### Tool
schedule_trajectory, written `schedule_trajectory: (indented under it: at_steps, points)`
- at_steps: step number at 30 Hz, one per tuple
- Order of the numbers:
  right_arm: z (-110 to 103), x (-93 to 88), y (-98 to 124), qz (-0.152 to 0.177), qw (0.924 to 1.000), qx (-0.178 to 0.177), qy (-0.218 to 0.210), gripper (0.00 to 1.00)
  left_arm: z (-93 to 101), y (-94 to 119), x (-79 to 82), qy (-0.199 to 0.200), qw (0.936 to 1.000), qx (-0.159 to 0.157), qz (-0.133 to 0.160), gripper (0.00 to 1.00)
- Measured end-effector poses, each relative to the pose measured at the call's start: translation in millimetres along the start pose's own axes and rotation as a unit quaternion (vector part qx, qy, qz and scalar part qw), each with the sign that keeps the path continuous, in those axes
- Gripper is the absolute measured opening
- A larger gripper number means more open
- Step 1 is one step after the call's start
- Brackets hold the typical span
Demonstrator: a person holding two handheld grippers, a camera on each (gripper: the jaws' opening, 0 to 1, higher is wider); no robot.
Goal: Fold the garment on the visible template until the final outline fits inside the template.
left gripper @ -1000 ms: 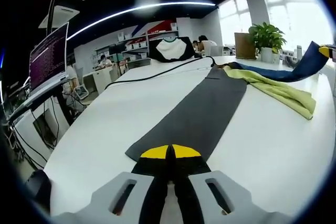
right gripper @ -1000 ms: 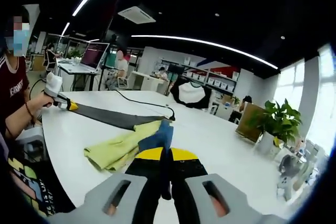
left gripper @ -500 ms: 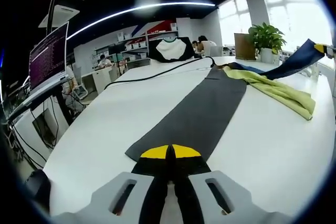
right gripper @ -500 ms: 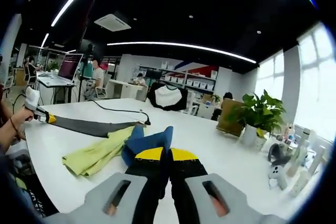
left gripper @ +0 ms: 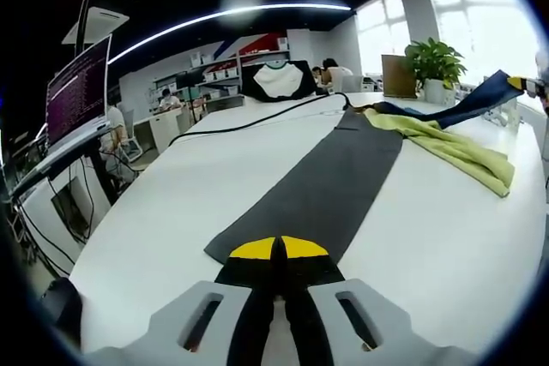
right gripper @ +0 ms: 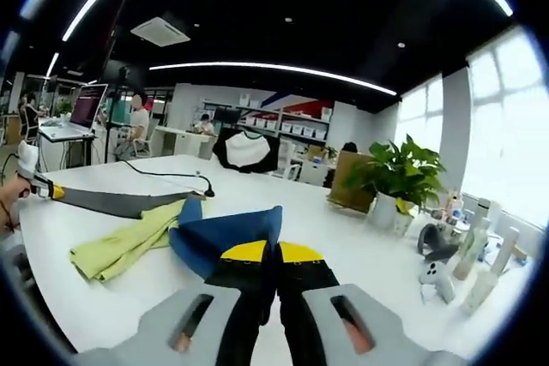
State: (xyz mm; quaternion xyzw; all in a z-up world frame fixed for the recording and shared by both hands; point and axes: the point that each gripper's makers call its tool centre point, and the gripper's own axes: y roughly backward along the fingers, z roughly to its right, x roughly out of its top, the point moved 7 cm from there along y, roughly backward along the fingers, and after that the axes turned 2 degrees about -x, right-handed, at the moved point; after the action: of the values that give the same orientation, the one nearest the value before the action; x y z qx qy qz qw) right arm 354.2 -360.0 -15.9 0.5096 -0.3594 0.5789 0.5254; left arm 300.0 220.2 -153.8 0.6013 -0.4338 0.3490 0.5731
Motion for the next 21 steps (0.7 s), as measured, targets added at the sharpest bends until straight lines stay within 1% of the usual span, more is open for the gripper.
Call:
schedule_trajectory:
  at_steps: [8,12,15,21]
  points:
    - [24,-12.0,-21,-0.020,0.9996,-0.020,-0.002,0.00,-1.8,0,-1.5,0.006,0.9999,-0.005,0.007,0.00]
    - [30,-19.8,-27,-0.030,0.9991,-0.031,0.000,0.00,-1.9,0,-2.0,0.007,0.9999,-0.005,0.009,0.00]
    - [39,-24.3,-33,-0.038,0.9986,-0.038,-0.004,0.00,-2.0,-1,-2.3,0.009,0.9999,-0.006,0.010,0.00]
    - [50,-30.1,-41,-0.048,0.9975,-0.052,0.000,0.00,-1.8,-1,-2.7,0.007,0.9999,-0.006,0.009,0.00]
